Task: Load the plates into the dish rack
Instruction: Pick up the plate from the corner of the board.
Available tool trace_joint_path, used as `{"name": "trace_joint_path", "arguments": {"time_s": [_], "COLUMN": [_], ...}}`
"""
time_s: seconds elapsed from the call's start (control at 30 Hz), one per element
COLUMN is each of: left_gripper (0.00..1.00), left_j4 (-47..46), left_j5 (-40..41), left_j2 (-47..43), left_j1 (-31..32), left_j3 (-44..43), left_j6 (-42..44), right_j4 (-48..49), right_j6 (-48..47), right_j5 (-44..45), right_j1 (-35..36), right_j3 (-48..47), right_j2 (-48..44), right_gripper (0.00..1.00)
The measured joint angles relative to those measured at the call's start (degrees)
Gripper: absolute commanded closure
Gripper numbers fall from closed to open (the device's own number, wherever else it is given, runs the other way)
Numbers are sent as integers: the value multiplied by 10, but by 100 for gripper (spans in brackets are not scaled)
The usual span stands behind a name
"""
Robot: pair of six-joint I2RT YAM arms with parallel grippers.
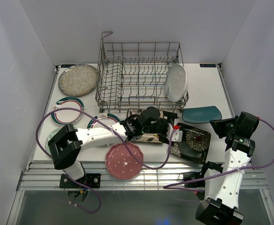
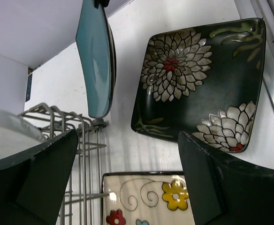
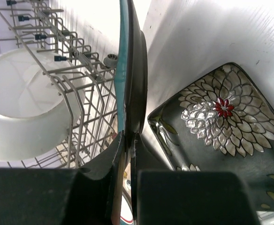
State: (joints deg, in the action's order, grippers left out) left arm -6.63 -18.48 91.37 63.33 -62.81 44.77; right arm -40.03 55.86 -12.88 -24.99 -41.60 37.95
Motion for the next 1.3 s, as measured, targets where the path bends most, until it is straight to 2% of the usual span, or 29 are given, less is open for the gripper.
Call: {"name": "trace_joint_path", "arguments": {"time_s": [0.27,0.6,0.7,0.73,0.83,0.87,0.97,1.1,1.2,1.3], "left_gripper": [5,16,24,34,55,68,88,100,100,100], "left_j4": [-2,-7,-15,-16,-16,-16,-7,-5,-5,-5], "left_j5": [22,74,88,92,103,104,104,108,104,105], "left_j2": [119,188,205,212,225,226,228,228,228,228], "left_j1": [19,22,23,23,23,23,25,29,29,32], "left_j3": [-78,-162,-185,-193,-206,-206,-206,-205,-204,-204], "left_j6": [24,23,19,18,13,12,7,9,7,6], "right_j4": [-22,-23,-23,-23,-22,-22,-15,-6,-5,-5], "right_j6": [-18,-26,-29,-30,-33,-34,-32,-34,-35,-34], "right_j5": [-19,-37,-41,-42,-43,-44,-46,-47,-47,-46], "right_j1": [0,0,0,0,0,0,0,0,0,0], "right_j3": [-18,-18,-18,-18,-18,-18,-17,-16,-16,-16], "right_j2": [-3,-10,-14,-16,-21,-21,-21,-21,-21,-21], "right_gripper": [92,92,92,92,92,92,92,92,91,80]}}
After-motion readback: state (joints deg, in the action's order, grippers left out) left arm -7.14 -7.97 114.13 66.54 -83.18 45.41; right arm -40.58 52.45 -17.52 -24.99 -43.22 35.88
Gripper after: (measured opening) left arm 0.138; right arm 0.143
